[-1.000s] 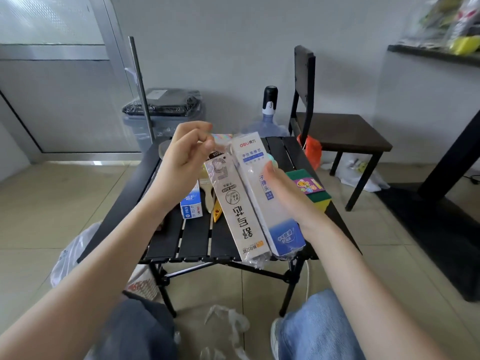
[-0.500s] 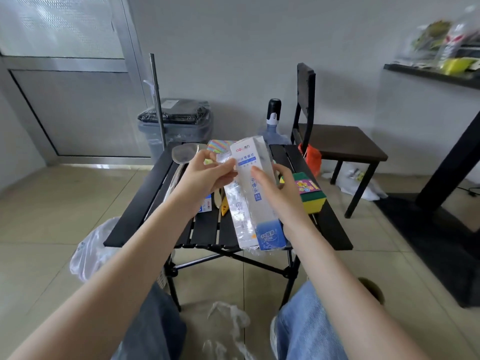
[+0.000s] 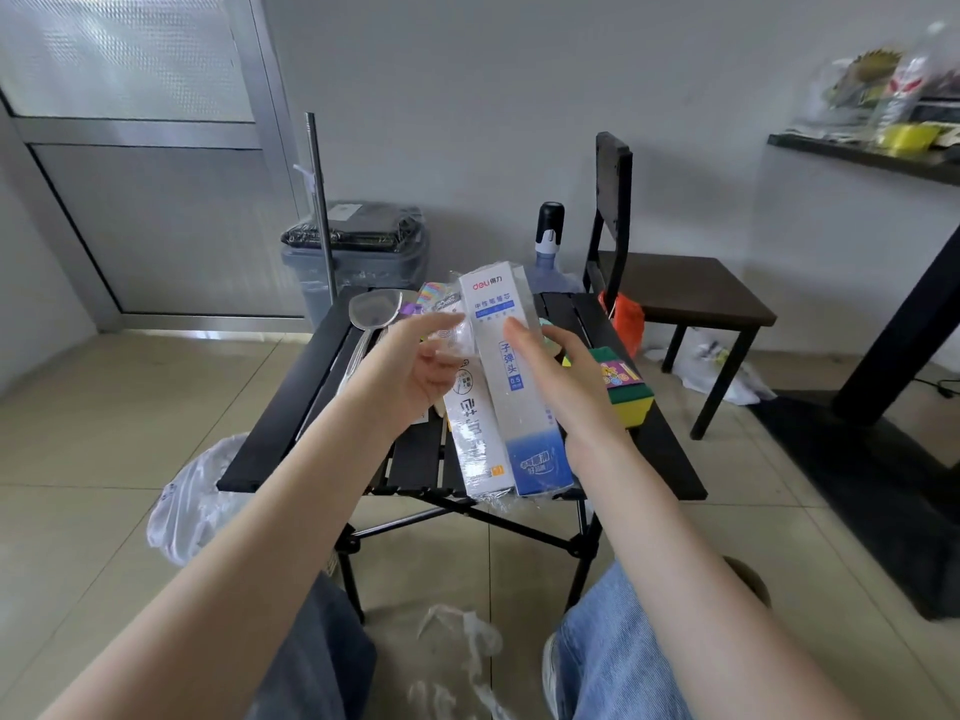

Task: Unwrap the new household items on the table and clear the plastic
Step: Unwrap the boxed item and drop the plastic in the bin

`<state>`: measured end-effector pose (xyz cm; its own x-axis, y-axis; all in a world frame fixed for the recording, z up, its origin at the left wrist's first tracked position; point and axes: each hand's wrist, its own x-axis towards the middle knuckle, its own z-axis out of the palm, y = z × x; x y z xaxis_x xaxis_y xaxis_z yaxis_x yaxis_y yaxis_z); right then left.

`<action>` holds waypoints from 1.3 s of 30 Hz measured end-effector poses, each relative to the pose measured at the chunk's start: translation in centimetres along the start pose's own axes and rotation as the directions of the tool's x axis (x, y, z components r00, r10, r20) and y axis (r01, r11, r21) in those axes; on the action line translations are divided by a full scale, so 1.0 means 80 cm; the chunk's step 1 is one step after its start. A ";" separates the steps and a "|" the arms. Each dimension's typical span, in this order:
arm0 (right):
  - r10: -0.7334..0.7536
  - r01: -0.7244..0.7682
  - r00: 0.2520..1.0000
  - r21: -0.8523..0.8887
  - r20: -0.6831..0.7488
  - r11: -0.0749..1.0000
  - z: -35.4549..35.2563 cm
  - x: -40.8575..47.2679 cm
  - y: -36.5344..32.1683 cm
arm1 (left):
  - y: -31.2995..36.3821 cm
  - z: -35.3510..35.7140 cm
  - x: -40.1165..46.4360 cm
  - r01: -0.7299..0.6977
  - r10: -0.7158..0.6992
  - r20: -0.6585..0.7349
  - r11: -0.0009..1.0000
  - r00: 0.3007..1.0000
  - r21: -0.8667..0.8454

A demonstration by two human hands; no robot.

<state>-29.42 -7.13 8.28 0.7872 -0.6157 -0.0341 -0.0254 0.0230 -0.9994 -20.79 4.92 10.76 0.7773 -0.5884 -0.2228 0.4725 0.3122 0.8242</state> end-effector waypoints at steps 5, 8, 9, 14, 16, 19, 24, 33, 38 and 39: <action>-0.092 0.092 0.996 -0.010 -0.022 0.996 0.000 0.008 -0.007 | 0.004 -0.004 -0.002 0.060 -0.056 -0.038 0.992 0.998 0.113; -0.115 0.114 0.993 -0.022 -0.025 0.993 0.004 0.013 -0.003 | 0.004 -0.005 -0.002 0.114 -0.110 -0.029 0.976 0.994 0.188; -0.104 0.103 0.994 -0.032 -0.026 0.994 0.005 0.015 -0.002 | 0.002 -0.005 -0.002 0.120 -0.118 -0.024 0.960 0.993 0.253; -0.085 0.085 0.996 -0.030 -0.026 0.996 0.003 0.019 0.004 | -0.007 -0.007 -0.011 0.009 0.011 -0.019 0.612 1.000 0.791; -0.108 0.106 0.993 -0.047 -0.044 0.993 0.000 0.019 0.007 | -0.011 -0.011 -0.007 -0.044 0.056 0.019 0.500 0.998 0.865; -0.144 0.140 0.986 -0.053 -0.083 0.989 -0.004 0.016 0.009 | -0.014 -0.011 -0.001 -0.002 0.044 -0.036 0.653 0.998 0.757; -0.226 0.220 0.964 -0.054 -0.140 0.974 -0.005 0.014 0.014 | -0.019 -0.009 0.003 0.124 -0.078 -0.111 0.857 0.991 0.501; -0.385 0.336 0.902 -0.242 -0.196 0.910 -0.001 0.008 0.023 | -0.021 0.001 0.006 0.187 -0.178 -0.068 0.968 0.982 0.166; -0.462 0.382 0.870 -0.358 -0.171 0.852 -0.005 0.010 0.023 | -0.029 -0.004 0.008 0.221 -0.220 0.025 0.975 0.975 -0.034; -0.456 0.377 0.874 -0.355 -0.170 0.855 -0.005 0.011 0.024 | -0.032 -0.005 0.008 0.228 -0.225 0.054 0.971 0.973 -0.068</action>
<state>-29.05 -7.95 6.36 0.5948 -0.6821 0.4254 0.0565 -0.4924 -0.8685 -21.32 4.06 8.27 0.6276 -0.6828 -0.3741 0.6645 0.2195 0.7143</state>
